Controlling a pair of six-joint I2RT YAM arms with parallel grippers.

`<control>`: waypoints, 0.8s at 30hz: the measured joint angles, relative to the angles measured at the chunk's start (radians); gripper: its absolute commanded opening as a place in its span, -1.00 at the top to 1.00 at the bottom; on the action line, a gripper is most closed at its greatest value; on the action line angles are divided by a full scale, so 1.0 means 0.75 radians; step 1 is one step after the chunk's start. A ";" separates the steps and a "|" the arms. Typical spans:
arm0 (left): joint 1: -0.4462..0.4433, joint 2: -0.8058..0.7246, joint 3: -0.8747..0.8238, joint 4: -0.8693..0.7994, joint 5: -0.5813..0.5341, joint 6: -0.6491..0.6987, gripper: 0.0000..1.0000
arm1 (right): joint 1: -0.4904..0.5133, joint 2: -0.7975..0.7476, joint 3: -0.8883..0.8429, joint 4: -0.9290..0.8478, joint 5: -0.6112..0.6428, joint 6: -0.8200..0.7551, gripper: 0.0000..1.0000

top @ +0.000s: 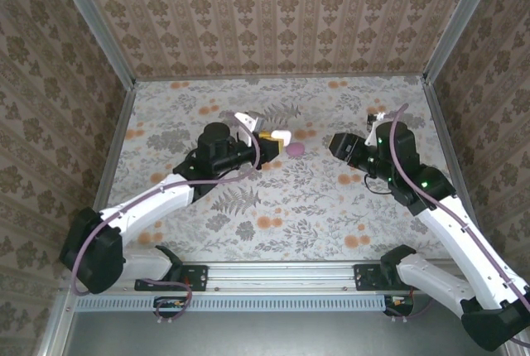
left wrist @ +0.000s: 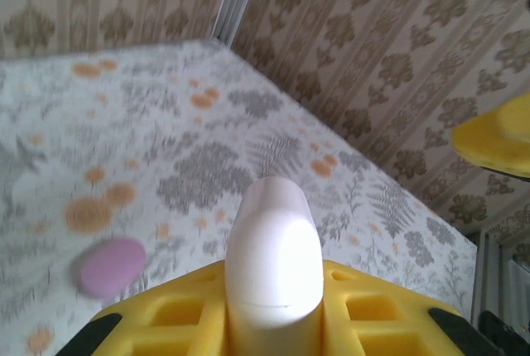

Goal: Insert wireless bluetooth earbuds into charging case

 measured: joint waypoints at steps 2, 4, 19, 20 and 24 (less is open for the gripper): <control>0.004 0.028 0.001 -0.045 -0.001 -0.044 0.48 | -0.012 -0.006 -0.031 0.000 0.013 0.014 -0.14; 0.010 0.062 0.003 -0.087 0.000 -0.085 0.48 | -0.021 -0.010 -0.052 0.002 0.027 0.034 -0.14; 0.018 0.489 0.076 -0.264 0.057 -0.357 0.48 | -0.090 -0.018 -0.105 0.019 0.036 0.114 -0.14; 0.018 0.511 0.083 -0.270 0.062 -0.367 0.49 | -0.092 -0.018 -0.108 0.024 0.036 0.117 -0.14; 0.017 0.555 0.096 -0.289 0.066 -0.395 0.48 | -0.102 -0.023 -0.129 0.035 0.036 0.138 -0.14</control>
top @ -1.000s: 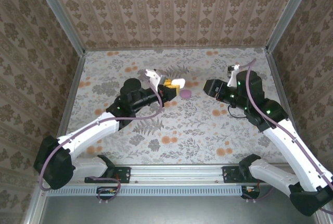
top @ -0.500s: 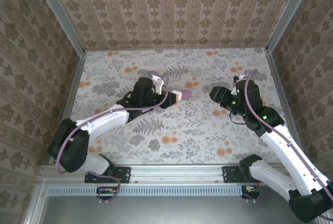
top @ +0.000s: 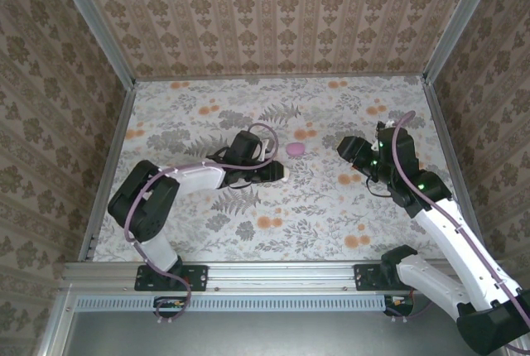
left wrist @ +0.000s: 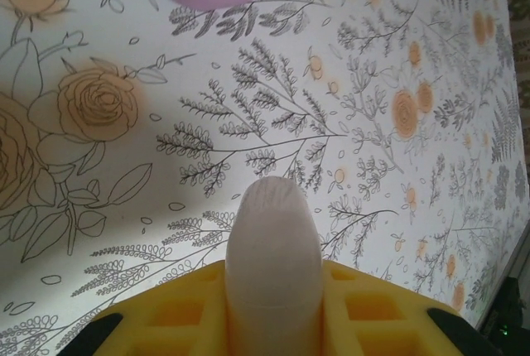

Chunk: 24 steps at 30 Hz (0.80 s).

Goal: Insert wireless bluetooth earbuds into charging case

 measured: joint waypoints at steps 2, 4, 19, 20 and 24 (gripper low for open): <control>0.000 0.014 0.003 -0.004 0.001 -0.010 0.47 | -0.006 0.001 -0.010 0.001 0.000 0.009 -0.14; 0.000 0.027 0.005 -0.004 0.001 -0.016 0.47 | -0.007 0.001 -0.015 0.001 -0.001 0.014 -0.14; 0.011 0.097 0.040 -0.069 -0.006 -0.046 0.30 | -0.027 0.019 -0.028 0.028 -0.008 0.043 -0.15; 0.017 0.097 0.040 -0.079 -0.011 -0.046 0.29 | -0.030 0.019 -0.028 0.028 -0.008 0.043 -0.15; 0.031 0.095 0.039 -0.108 -0.039 -0.046 0.17 | -0.038 0.019 -0.028 0.028 -0.009 0.043 -0.15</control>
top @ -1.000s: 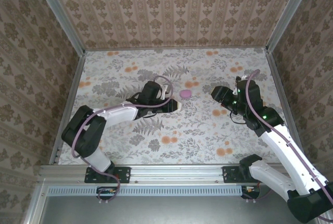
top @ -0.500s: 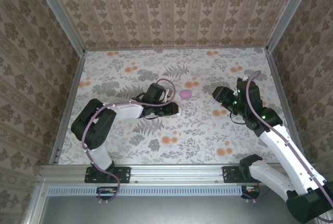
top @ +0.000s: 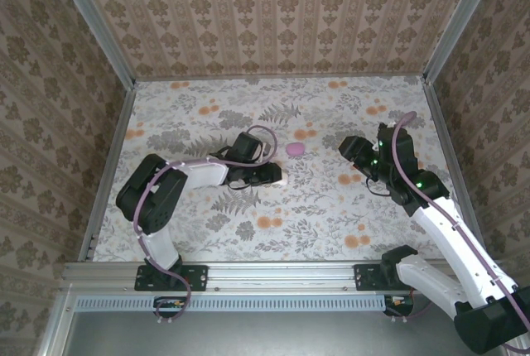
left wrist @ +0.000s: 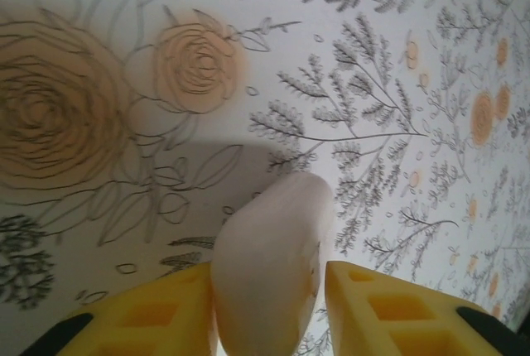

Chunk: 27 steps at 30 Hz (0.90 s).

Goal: Insert wireless bluetooth earbuds into charging case

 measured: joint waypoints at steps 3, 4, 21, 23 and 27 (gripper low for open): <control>0.013 -0.016 -0.014 -0.029 -0.030 -0.001 0.03 | -0.007 0.000 0.000 0.000 -0.001 -0.001 -0.15; 0.014 -0.026 -0.020 -0.044 -0.042 0.000 0.01 | -0.009 0.000 0.000 -0.001 -0.001 -0.001 -0.15; 0.104 -0.815 -0.266 -0.184 -0.724 0.239 -1.00 | -0.070 0.151 -0.220 0.361 0.479 -0.643 -0.60; 0.191 -0.910 -0.303 -0.185 -0.793 0.300 -1.00 | -0.086 0.296 -0.309 0.518 0.569 -0.773 -0.61; 0.425 -0.990 -0.364 -0.176 -0.875 0.399 -0.99 | -0.129 0.593 -0.341 0.707 0.610 -0.948 -0.61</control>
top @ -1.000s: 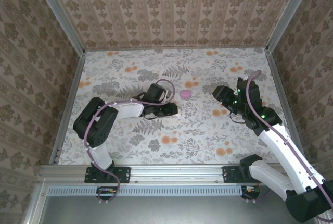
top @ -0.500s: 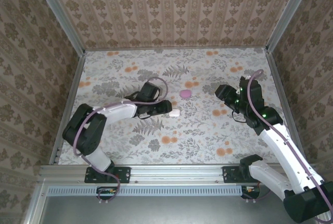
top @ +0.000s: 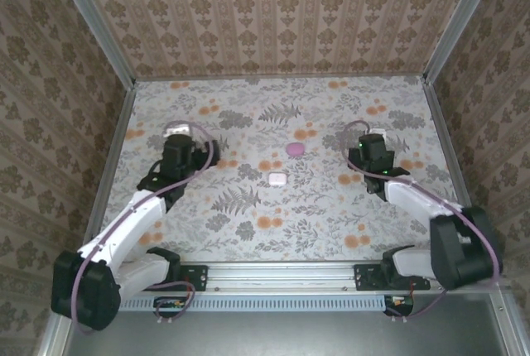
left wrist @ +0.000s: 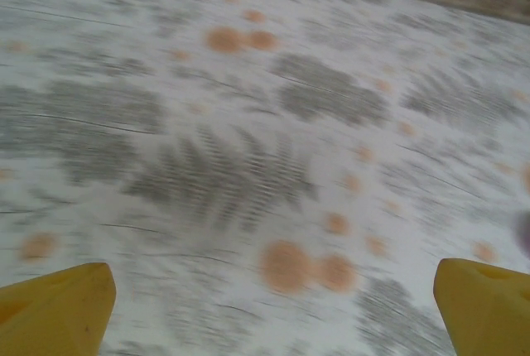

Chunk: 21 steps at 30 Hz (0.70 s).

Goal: Insert wireless bluetooth earbuds into charging case

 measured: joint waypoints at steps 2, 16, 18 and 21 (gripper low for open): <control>0.079 -0.023 -0.052 0.036 -0.042 0.067 -1.00 | -0.012 0.103 -0.019 0.154 -0.017 -0.076 -0.60; 0.255 0.166 -0.218 0.469 -0.143 0.432 -1.00 | -0.310 0.253 -0.259 0.920 -0.441 -0.207 -0.82; 0.275 0.228 -0.239 0.555 -0.138 0.449 -1.00 | -0.300 0.268 -0.279 0.934 -0.464 -0.199 -1.00; 0.304 0.355 -0.260 0.686 -0.113 0.486 -0.99 | -0.275 0.272 -0.277 0.980 -0.474 -0.201 -1.00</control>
